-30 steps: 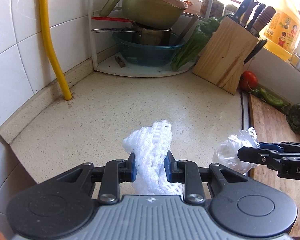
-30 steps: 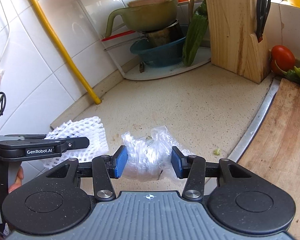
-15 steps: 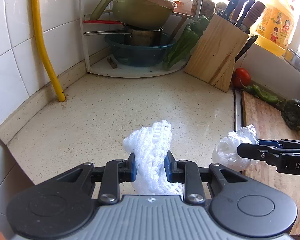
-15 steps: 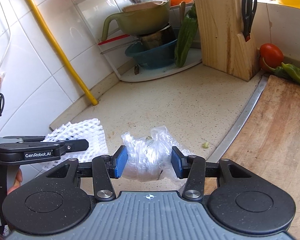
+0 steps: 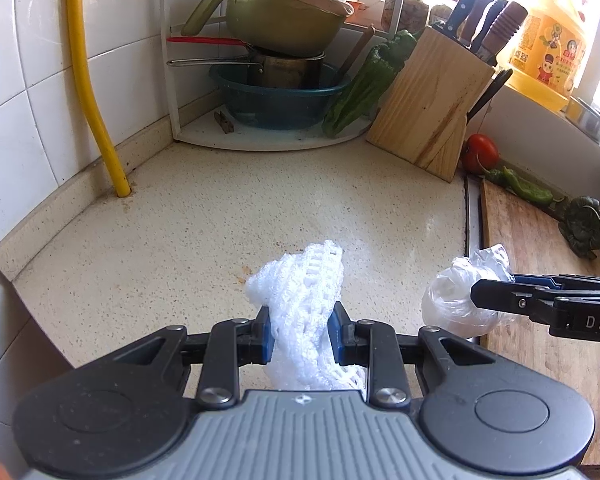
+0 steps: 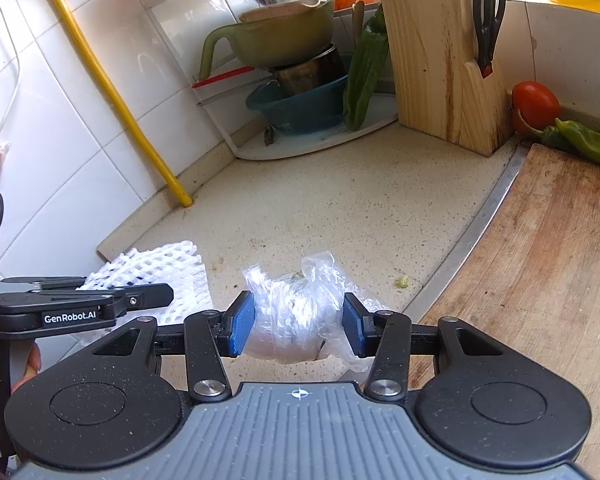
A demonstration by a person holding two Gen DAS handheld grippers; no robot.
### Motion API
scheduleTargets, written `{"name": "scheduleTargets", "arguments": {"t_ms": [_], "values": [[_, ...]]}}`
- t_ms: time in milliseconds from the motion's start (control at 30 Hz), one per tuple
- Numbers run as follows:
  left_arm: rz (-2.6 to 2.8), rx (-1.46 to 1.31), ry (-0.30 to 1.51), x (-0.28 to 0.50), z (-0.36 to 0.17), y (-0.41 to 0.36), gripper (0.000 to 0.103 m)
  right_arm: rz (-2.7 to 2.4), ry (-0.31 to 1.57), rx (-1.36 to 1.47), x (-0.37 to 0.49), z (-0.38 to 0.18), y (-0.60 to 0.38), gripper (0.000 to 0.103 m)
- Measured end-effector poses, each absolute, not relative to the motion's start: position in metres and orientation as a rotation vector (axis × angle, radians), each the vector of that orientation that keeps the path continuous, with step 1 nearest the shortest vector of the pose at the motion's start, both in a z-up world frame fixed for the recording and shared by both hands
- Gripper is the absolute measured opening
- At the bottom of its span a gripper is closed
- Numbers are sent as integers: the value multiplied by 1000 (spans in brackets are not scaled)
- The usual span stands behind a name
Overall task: Collect trash
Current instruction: 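Carry the foam net and plastic bag with both tools over the bin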
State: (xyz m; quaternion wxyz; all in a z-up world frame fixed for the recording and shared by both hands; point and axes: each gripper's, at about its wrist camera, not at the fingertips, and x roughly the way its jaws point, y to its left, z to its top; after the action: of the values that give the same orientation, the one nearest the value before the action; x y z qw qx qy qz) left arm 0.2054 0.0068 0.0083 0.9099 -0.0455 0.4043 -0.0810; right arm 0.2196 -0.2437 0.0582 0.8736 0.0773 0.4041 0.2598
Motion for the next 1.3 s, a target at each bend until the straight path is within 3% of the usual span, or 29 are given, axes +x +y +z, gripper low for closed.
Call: {"name": "scheduleTargets", "arguments": {"t_ms": [600,1300], "values": [[-163,-110,816,187,16,52,25,503,820,153,214,65,-211,55],[124,-202,807,100,7,173,25,815,856,34,185,67,-70,55]]}}
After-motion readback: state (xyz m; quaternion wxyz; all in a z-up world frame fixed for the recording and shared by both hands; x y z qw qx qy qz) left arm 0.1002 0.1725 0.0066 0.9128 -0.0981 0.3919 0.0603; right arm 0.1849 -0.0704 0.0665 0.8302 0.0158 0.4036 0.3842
